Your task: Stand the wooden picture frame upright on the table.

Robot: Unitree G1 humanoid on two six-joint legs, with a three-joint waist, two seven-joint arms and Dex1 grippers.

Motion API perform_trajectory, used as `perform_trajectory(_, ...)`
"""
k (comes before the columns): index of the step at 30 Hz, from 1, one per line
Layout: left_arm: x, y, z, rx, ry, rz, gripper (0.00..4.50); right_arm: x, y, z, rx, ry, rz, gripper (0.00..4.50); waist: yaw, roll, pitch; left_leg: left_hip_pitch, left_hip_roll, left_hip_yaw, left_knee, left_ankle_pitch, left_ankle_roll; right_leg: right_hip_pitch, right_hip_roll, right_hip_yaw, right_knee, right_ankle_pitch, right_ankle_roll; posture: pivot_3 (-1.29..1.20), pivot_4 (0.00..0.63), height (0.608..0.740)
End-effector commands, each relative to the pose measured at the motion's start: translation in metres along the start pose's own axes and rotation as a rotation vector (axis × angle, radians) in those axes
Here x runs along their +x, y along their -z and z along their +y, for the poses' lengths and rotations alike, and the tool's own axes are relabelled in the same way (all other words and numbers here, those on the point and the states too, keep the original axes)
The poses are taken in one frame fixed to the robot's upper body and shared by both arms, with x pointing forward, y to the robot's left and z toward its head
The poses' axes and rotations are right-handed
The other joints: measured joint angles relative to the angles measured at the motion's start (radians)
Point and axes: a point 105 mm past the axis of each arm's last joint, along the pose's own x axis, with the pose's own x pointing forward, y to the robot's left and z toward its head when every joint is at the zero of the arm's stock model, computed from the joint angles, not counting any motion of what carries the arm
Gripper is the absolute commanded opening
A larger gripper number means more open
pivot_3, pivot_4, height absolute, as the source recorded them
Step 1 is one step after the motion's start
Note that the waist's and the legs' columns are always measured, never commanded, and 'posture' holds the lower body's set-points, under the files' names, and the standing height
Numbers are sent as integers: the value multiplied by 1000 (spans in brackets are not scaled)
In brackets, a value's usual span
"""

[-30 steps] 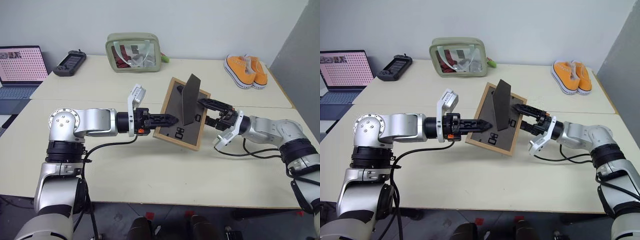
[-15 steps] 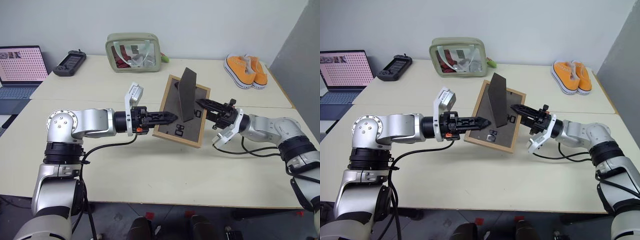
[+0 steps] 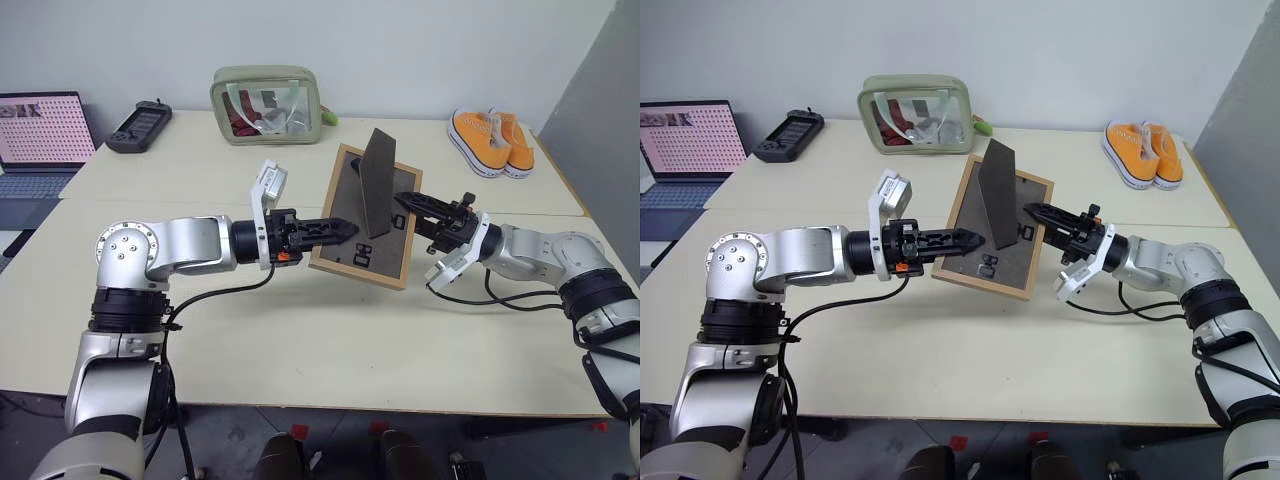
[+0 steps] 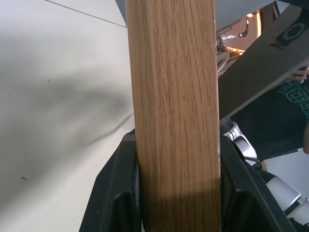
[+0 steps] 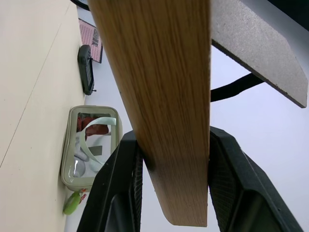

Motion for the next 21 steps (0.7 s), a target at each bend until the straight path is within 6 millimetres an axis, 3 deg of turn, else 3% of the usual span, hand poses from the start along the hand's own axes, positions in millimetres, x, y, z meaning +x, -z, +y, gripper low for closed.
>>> perform_trajectory(1, -1, -2, -13, 91, -9, 0, 1274, -1, 0, -2, 14, -6, -5, 1437, 0, 0, 0, 0, 0, 0, 0, 0, 0, 0, 0, 0, 0, 0, 0, 0, 150, 740)
perform_trajectory(6, -1, -1, -15, 107, -15, 4, 1274, -1, 0, -3, 11, -7, -3, 1437, 0, 0, 0, 0, 0, 0, 0, 0, 0, 0, 0, 0, 0, 0, 0, 0, 150, 740)
perform_trajectory(8, 0, -3, -16, 107, -6, -8, 1974, 0, 0, -4, 3, -3, -6, 1437, 0, 0, 0, 0, 0, 0, 0, 0, 0, 0, 0, 0, 0, 0, 0, 0, 150, 740)
perform_trajectory(21, -2, -5, -20, 118, 12, -24, 4460, -2, 2, -3, 8, -17, 3, 1437, 0, 0, 0, 0, -1, 0, 0, 0, 0, 0, 0, 0, 1, 0, 0, 0, 150, 740)
